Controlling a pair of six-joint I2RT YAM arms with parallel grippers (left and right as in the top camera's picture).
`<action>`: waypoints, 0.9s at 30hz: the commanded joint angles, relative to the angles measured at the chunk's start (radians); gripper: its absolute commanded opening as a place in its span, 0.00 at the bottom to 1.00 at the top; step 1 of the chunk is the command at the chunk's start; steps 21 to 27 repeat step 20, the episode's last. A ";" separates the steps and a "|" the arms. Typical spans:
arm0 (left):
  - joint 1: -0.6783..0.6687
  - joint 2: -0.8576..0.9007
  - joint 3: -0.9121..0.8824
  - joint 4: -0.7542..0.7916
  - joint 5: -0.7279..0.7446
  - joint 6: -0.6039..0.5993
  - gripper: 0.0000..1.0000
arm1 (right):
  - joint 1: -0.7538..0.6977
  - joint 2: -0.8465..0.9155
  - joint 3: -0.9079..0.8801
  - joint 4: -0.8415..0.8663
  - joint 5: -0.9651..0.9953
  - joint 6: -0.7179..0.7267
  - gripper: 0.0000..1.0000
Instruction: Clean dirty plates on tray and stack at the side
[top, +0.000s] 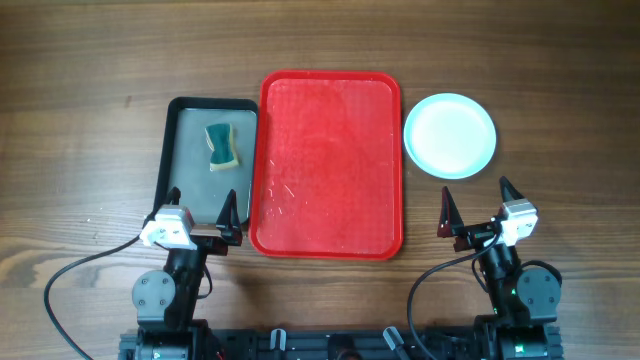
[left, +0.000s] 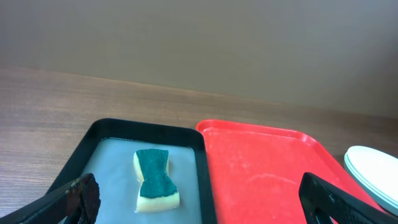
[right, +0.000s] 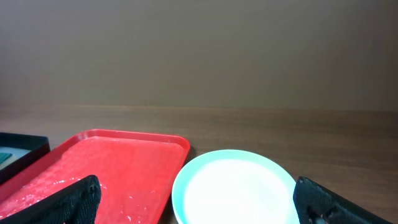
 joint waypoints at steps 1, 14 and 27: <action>0.008 -0.009 -0.004 -0.006 0.001 -0.002 1.00 | -0.005 -0.009 -0.001 0.005 -0.016 0.015 1.00; 0.008 -0.009 -0.004 -0.006 0.001 -0.002 1.00 | -0.005 -0.009 -0.001 0.005 -0.016 0.014 1.00; 0.008 -0.009 -0.004 -0.006 0.001 -0.002 1.00 | -0.005 -0.009 -0.001 0.005 -0.016 0.015 1.00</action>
